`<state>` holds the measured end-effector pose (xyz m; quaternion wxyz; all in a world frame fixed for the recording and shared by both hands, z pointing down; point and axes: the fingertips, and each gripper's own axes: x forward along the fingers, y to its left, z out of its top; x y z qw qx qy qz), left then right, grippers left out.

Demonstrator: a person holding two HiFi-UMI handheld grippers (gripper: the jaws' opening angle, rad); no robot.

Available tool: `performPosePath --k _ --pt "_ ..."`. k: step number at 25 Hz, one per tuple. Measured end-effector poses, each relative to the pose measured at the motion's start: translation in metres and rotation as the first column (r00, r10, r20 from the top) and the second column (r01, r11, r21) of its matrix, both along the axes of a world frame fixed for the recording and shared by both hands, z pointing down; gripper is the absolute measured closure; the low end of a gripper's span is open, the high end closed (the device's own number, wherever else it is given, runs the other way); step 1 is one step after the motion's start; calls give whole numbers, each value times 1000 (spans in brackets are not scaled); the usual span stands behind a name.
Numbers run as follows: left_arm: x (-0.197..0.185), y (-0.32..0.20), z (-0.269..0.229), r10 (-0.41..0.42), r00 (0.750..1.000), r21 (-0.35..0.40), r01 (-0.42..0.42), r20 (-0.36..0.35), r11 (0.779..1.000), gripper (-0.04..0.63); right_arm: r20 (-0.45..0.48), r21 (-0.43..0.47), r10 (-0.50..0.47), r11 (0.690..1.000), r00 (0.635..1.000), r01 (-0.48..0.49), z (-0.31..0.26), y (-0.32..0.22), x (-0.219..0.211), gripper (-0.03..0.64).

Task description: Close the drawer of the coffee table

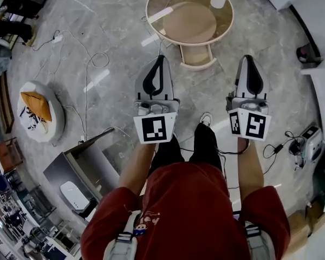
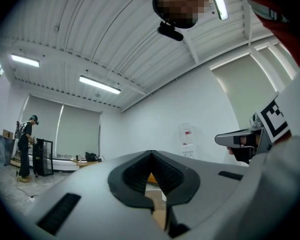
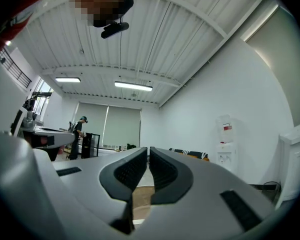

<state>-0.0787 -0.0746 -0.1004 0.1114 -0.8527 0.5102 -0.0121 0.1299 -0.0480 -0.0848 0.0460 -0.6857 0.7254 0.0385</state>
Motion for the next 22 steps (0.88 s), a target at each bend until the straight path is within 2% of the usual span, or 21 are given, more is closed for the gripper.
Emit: performPosePath --k 5,10,14,18,22 --pt "-3 -29 68 5 1000 -11 -6 -13 1000 587 -59 -8 23 1000 998 -24 76 -19 -16 588" --pt "-6 -36 158 -5 999 -29 4 -39 1000 586 -43 -89 17 996 999 -21 188 -23 -25 588" --pt "-8 -41 252 3 1000 -40 -4 -26 999 586 -35 -136 11 991 999 -16 291 -29 -33 588" --pt "-10 -39 355 -10 999 -86 8 -30 996 586 -42 -186 -6 983 999 -2 388 -30 -38 588" --pt "-8 -30 459 -22 999 -114 17 -41 993 586 -52 -197 -11 980 999 0 476 -24 -41 588"
